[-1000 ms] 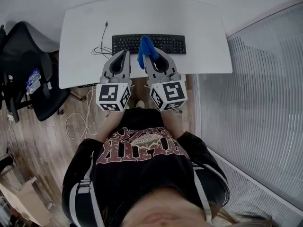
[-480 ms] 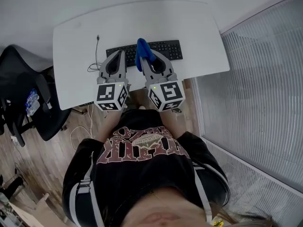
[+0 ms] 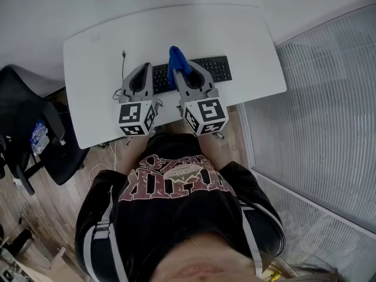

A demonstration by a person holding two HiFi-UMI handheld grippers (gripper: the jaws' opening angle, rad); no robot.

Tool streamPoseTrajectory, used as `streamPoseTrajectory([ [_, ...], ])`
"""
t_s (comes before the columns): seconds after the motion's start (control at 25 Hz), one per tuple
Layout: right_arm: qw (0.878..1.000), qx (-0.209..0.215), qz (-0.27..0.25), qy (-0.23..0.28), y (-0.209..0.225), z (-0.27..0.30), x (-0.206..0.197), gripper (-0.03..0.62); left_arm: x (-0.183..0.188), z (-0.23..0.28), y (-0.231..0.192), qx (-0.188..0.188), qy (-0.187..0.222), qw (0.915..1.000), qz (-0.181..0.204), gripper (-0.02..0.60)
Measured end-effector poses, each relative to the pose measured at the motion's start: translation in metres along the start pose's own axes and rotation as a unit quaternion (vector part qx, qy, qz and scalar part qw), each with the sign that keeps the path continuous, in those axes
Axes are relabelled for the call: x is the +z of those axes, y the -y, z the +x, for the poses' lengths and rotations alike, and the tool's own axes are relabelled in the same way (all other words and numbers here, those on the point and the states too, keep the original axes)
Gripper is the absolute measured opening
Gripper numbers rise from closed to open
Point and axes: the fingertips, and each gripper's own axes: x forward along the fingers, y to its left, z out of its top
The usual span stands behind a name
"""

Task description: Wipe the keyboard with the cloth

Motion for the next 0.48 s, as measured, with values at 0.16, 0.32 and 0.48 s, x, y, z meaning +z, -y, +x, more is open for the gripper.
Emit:
streamPoseTrajectory([
  [0.16, 1.0, -0.005, 0.003, -0.012, -0.007, 0.021, -0.014, 0.064, -0.013, 0.004, -0.019, -0.005, -0.015, 0.9999, -0.001, 0.029],
  [0.32, 1.0, -0.003, 0.007, -0.025, -0.016, 0.036, -0.023, 0.064, -0.018, 0.005, -0.032, -0.009, -0.026, 0.9996, -0.001, 0.029],
  [0.48, 0.999, 0.007, 0.005, -0.041, -0.023, 0.048, -0.032, 0.064, -0.024, 0.003, -0.044, -0.002, -0.031, 0.9995, -0.006, 0.029],
])
